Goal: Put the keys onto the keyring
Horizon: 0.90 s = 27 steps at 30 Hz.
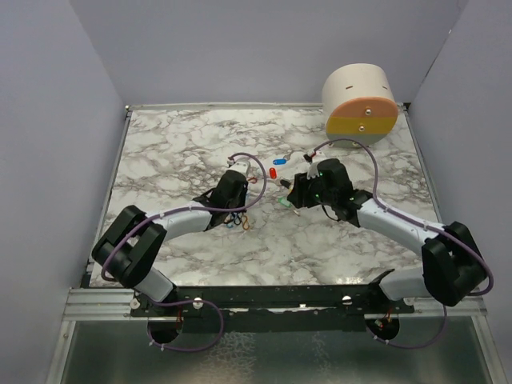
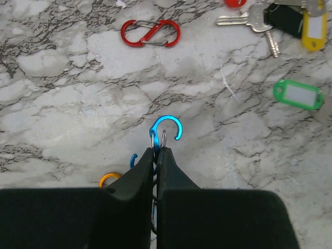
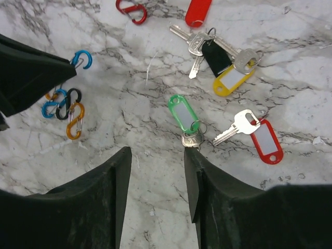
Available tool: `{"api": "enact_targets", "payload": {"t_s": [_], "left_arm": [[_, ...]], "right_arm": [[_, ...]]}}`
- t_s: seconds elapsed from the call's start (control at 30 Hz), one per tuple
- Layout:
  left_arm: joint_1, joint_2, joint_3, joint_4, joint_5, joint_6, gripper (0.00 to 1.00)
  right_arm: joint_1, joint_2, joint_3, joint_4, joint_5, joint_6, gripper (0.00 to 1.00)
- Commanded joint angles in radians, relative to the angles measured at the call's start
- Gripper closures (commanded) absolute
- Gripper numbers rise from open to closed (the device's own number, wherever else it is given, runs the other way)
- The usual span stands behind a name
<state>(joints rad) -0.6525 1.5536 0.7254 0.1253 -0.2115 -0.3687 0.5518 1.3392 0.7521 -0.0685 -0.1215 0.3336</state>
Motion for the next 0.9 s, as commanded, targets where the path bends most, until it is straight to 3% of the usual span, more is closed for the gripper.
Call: {"api": "enact_targets", "payload": {"t_s": [0.0, 0.37, 0.87], "left_arm": [[-0.029, -0.075, 0.0, -0.037, 0.041, -0.029, 1.0], [-0.052, -0.089, -0.013, -0.028, 0.037, -0.042, 1.0], [-0.058, -0.092, -0.032, -0.009, 0.035, -0.037, 1.0]], "right_arm": [[0.028, 0.048, 0.038, -0.048, 0.084, -0.018, 0.57], [0.03, 0.16, 0.099, -0.135, 0.316, 0.073, 0.56], [0.028, 0.272, 0.142, -0.091, 0.403, 0.127, 0.65]]}}
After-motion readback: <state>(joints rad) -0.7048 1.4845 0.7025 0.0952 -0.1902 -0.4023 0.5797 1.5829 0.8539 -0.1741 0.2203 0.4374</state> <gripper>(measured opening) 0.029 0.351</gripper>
